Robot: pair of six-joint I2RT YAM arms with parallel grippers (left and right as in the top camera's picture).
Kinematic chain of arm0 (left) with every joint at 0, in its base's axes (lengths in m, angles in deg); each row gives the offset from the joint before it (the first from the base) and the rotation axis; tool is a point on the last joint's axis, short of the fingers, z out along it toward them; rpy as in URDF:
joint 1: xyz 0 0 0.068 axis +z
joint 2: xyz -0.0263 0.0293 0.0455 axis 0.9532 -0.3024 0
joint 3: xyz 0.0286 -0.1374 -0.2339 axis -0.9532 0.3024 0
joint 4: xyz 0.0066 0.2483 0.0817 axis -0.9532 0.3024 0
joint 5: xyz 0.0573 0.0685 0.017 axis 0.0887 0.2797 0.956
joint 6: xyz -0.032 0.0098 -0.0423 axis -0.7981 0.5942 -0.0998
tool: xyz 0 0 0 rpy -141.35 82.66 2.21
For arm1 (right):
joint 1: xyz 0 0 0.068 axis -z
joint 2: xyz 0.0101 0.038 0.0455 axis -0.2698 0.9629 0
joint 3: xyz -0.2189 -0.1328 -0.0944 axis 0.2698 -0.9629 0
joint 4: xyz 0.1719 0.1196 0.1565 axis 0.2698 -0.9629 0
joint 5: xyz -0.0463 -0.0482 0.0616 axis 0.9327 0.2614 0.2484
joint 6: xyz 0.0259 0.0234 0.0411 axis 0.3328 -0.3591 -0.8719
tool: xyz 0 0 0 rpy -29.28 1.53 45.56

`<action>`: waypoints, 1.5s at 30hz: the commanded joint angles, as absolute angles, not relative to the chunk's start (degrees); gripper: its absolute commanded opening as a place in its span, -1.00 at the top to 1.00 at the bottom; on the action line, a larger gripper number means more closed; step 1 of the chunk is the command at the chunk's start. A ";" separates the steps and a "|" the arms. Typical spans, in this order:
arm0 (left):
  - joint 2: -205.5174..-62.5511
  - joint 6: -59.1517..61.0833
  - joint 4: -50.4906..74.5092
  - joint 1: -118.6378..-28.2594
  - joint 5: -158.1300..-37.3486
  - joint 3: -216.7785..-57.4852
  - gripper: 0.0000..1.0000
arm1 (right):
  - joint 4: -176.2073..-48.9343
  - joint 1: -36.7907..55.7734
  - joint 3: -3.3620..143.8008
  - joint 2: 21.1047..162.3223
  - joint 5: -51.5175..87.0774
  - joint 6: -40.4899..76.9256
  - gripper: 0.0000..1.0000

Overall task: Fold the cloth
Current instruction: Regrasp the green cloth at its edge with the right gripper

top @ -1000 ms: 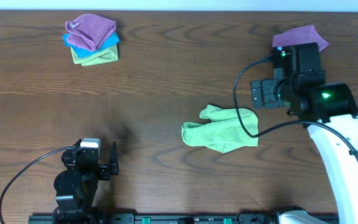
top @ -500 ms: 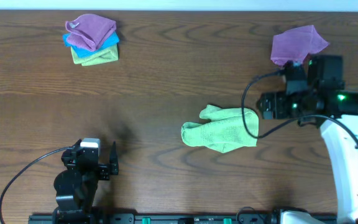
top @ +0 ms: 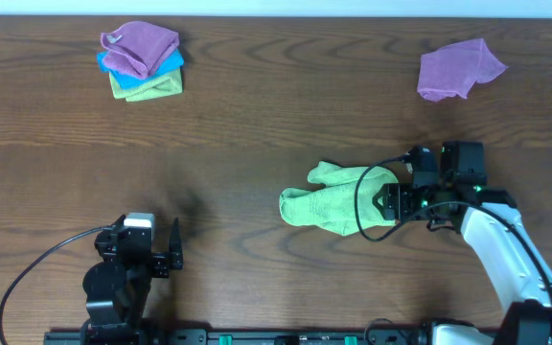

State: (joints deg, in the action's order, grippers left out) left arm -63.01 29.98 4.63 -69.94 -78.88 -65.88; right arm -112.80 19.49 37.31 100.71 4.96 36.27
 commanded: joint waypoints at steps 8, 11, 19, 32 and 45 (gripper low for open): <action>-62.64 30.83 4.92 -70.18 -78.68 -64.92 -0.91 | -107.27 20.37 35.15 107.35 7.63 33.41 -0.47; -62.64 30.83 4.92 -70.18 -78.68 -64.92 -0.91 | -105.41 20.37 35.15 109.78 7.58 33.19 -0.25; -62.64 30.81 4.92 -70.18 -78.68 -64.92 -0.91 | -105.06 20.34 35.46 108.99 7.56 33.21 0.79; -62.64 30.83 4.92 -70.18 -78.68 -64.92 -0.91 | -113.15 20.28 35.46 91.94 -3.65 33.21 0.97; -62.64 30.81 4.92 -70.18 -78.70 -64.92 -0.91 | -100.98 12.43 36.35 78.59 -15.15 20.43 0.97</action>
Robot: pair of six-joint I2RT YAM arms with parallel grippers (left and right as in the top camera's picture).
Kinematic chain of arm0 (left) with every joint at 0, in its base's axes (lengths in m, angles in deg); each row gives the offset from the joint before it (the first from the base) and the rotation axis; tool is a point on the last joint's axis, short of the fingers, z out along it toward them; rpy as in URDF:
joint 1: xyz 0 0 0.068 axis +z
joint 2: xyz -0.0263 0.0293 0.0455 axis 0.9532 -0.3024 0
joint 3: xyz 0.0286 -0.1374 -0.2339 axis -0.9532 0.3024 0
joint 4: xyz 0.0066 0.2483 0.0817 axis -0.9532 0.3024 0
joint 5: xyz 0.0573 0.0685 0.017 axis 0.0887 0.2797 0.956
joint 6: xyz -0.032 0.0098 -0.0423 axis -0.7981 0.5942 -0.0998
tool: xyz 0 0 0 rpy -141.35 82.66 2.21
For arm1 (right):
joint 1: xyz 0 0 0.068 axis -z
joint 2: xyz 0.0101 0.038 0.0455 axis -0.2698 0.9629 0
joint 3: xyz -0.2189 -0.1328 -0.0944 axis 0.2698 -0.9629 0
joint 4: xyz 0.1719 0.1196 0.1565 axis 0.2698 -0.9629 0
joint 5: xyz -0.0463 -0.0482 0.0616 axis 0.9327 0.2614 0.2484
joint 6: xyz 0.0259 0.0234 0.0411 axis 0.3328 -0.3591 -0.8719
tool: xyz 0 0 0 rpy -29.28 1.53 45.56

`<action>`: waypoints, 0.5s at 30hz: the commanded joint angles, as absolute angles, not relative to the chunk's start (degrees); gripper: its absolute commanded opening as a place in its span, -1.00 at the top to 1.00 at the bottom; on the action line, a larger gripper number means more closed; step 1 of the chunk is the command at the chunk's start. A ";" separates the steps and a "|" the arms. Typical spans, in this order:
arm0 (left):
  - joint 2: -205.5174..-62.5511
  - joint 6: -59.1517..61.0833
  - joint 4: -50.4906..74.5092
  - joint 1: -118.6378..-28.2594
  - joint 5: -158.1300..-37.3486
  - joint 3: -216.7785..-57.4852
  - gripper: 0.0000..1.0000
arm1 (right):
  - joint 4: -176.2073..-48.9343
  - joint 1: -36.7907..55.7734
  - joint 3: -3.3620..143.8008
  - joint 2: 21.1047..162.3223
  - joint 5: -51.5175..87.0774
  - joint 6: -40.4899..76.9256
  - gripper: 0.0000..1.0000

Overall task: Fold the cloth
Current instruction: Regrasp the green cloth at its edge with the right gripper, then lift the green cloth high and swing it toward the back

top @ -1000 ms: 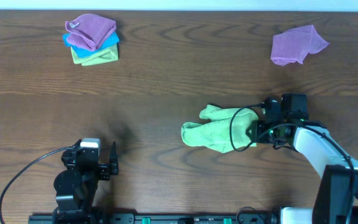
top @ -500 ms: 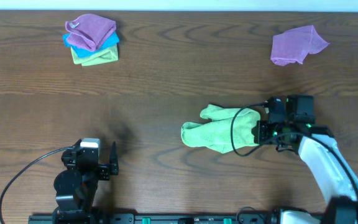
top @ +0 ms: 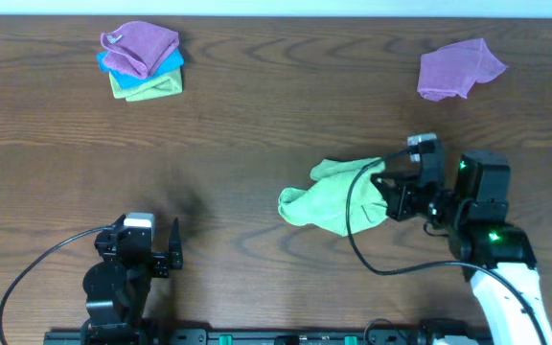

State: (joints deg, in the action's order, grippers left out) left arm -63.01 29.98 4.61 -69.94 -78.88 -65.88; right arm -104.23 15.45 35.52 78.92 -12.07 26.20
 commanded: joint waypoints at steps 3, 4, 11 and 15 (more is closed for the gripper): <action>-62.64 30.81 4.92 -70.18 -78.70 -64.92 -0.91 | -94.51 8.47 37.23 79.18 -14.84 16.82 0.97; -62.64 30.81 4.92 -70.18 -78.70 -64.92 -0.91 | -92.30 7.12 37.66 79.75 -14.67 15.16 0.97; -62.64 30.81 4.92 -70.18 -78.70 -64.92 -0.91 | -83.49 0.32 45.51 90.92 -14.45 12.21 0.98; -62.64 30.81 4.92 -70.18 -78.70 -64.92 -0.91 | -82.29 -0.66 54.86 100.86 -14.45 12.45 0.98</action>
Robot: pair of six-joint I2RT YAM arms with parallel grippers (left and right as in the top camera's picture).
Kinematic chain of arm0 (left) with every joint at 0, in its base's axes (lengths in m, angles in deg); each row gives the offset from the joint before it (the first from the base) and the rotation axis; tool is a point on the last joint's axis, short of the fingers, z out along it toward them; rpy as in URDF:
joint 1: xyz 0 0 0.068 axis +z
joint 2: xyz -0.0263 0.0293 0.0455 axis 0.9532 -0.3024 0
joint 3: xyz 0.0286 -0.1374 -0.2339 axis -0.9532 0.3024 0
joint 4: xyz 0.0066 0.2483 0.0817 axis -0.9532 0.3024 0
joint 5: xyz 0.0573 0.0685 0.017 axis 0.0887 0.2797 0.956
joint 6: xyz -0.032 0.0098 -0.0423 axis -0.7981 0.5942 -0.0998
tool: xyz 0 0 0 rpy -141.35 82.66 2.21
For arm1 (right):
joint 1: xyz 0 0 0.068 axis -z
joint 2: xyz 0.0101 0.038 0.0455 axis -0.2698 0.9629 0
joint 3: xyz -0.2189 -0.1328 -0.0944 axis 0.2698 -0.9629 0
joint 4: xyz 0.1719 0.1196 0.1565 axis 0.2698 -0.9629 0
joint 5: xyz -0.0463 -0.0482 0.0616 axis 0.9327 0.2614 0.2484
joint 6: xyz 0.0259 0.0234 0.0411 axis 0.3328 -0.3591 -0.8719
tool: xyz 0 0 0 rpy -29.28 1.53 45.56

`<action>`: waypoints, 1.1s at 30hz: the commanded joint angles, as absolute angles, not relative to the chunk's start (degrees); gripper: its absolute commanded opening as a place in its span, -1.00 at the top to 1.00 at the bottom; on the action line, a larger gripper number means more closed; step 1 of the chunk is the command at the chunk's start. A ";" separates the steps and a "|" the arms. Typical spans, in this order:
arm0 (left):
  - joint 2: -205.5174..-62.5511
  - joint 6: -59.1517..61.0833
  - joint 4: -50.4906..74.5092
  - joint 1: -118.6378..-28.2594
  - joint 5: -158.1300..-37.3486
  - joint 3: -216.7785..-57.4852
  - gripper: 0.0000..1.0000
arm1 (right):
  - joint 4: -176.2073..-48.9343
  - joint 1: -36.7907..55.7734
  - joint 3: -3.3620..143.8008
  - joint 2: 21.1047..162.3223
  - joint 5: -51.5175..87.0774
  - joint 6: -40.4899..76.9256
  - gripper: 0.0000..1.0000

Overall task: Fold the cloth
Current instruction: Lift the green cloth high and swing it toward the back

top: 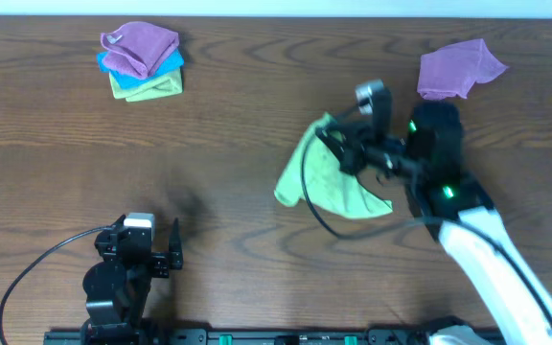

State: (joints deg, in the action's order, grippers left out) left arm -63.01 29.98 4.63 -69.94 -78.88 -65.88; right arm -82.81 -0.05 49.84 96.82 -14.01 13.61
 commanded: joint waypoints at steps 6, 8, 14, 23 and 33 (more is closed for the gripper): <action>-62.64 30.81 4.85 -70.18 -78.68 -64.92 -0.91 | -82.44 -0.66 73.29 114.32 -14.51 12.40 0.98; -62.64 30.81 4.83 -70.18 -78.68 -64.92 -0.91 | -83.97 -0.68 80.57 118.24 -14.73 12.40 0.98; -62.64 30.81 4.83 -70.18 -78.68 -64.92 -0.91 | -95.53 -0.68 90.10 120.82 -14.95 16.88 0.97; -62.64 30.83 4.83 -70.18 -78.64 -64.92 -0.91 | -118.99 -3.50 90.27 120.62 -13.53 30.26 0.97; -62.64 30.81 4.83 -70.18 -78.66 -64.92 -0.91 | -102.94 4.80 90.62 120.60 0.15 25.85 0.98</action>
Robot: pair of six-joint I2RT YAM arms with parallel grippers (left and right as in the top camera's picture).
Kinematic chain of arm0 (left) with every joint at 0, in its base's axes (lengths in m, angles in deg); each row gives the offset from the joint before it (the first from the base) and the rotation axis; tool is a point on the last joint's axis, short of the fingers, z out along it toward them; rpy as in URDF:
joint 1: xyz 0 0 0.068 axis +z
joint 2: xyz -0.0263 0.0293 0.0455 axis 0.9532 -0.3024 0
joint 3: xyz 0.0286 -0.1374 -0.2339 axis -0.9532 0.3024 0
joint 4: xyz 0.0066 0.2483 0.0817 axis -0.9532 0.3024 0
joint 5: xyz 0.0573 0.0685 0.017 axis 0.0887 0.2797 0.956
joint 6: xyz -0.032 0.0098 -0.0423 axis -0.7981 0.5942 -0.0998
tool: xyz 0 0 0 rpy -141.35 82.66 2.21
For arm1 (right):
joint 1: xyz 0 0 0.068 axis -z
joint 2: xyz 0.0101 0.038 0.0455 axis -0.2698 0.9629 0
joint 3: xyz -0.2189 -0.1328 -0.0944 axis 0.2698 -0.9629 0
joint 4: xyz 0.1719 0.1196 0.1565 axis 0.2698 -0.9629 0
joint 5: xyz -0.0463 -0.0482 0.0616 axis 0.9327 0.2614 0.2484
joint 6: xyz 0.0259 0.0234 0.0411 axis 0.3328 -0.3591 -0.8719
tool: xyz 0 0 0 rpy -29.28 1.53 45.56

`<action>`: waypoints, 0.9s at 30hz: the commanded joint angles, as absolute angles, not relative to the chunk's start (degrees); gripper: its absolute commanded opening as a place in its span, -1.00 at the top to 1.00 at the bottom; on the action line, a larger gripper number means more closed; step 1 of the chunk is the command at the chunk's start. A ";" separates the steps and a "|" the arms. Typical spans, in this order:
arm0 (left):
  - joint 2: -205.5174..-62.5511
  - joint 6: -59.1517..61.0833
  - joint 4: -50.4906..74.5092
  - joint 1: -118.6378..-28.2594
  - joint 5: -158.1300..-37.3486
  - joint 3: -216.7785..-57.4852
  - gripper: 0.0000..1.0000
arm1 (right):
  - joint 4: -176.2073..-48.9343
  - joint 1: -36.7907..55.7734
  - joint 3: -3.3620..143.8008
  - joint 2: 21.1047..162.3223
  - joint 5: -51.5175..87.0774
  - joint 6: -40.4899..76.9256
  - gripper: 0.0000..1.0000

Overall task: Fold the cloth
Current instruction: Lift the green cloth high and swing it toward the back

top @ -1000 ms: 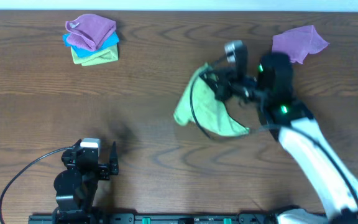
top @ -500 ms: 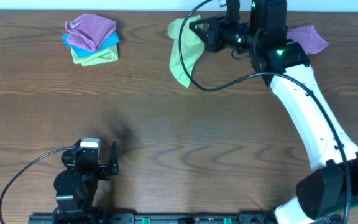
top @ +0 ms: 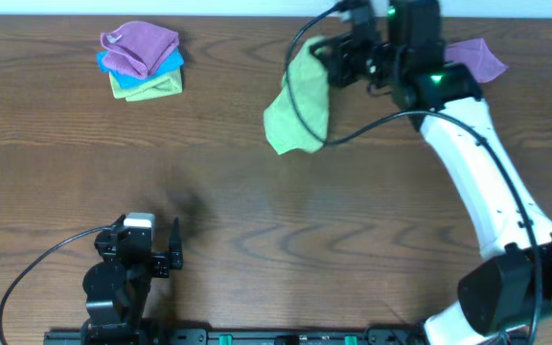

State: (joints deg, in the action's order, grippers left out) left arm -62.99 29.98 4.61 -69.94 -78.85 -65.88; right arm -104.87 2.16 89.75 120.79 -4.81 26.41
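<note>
A light green cloth [top: 295,101] hangs in the air over the far middle of the table, bunched at its top. My right gripper [top: 326,56] is shut on that top edge, with the white arm stretched far forward. The cloth's lower corner dangles toward the wood at the left. My left gripper [top: 173,247] rests near the front left edge of the table, away from the cloth; its jaw state does not show from above.
A stack of folded cloths [top: 140,61], purple over blue over green, lies at the far left. A crumpled purple cloth [top: 477,56] lies at the far right, partly behind my right arm. Black cables loop beside both arms.
My right gripper has moved farther toward the back of the table and higher, carrying the green cloth. The cloth now hangs longer and farther left. The left arm has not moved.
The green cloth lay crumpled at the table's middle right with my right gripper at its right edge. Then the gripper held that edge with the cloth partly raised. After that the cloth was lifted mid-table, and now it hangs near the far edge.
</note>
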 commanded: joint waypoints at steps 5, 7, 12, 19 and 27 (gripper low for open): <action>-62.64 30.81 4.83 -70.18 -78.66 -64.92 -0.91 | -102.22 9.04 93.84 120.99 1.92 25.50 0.98; -62.64 30.81 4.83 -70.18 -78.66 -64.92 -0.91 | -105.81 9.46 95.26 120.99 0.90 25.63 0.98; -62.64 30.81 4.83 -70.18 -78.66 -64.92 -0.91 | -116.14 6.22 95.28 120.97 -1.86 28.27 0.97; -62.64 30.83 4.83 -70.18 -78.61 -64.92 -0.91 | -129.83 -8.86 93.57 121.14 -2.27 33.61 0.97; -62.64 30.83 4.83 -70.18 -78.51 -64.92 -0.91 | -126.00 -29.10 84.02 123.79 -1.99 32.99 -0.20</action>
